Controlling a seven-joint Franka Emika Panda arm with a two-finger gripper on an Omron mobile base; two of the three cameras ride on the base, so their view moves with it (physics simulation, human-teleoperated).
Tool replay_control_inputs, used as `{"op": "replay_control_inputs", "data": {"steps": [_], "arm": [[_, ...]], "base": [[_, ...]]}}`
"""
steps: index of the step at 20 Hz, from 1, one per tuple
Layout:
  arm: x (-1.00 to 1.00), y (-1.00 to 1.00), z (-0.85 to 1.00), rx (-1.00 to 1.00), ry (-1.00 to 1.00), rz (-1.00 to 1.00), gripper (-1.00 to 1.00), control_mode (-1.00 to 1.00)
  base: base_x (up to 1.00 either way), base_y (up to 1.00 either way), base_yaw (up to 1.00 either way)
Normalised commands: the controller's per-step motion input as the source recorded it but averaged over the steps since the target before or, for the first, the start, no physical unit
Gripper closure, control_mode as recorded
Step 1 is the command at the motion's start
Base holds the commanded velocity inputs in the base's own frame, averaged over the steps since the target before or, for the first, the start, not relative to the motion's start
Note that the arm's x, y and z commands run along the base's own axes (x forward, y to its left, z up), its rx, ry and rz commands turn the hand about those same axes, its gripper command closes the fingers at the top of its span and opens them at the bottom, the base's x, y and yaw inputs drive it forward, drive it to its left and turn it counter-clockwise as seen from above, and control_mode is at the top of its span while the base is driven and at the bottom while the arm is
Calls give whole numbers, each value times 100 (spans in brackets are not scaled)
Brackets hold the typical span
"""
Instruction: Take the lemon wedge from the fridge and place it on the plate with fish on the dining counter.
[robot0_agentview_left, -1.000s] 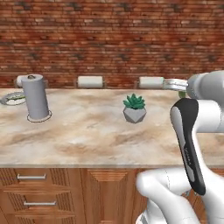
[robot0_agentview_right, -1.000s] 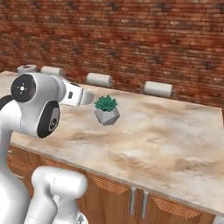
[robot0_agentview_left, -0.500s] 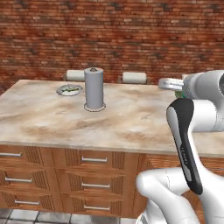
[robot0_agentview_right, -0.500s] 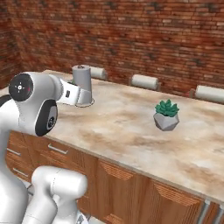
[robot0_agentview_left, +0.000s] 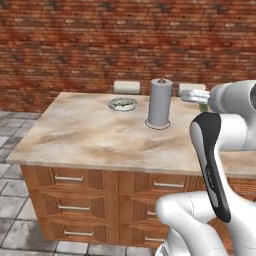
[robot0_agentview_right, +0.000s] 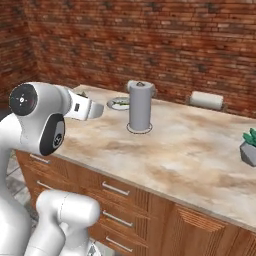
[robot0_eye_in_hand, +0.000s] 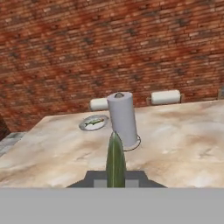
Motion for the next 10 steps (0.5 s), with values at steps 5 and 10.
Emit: {"op": "replay_control_inputs", "data": {"steps": [5,10], "arm": [[0,0,0,0,0,0,100,100],[0,0,0,0,0,0,100,100]], "base": [[61,100,0],[56,100,0]]}}
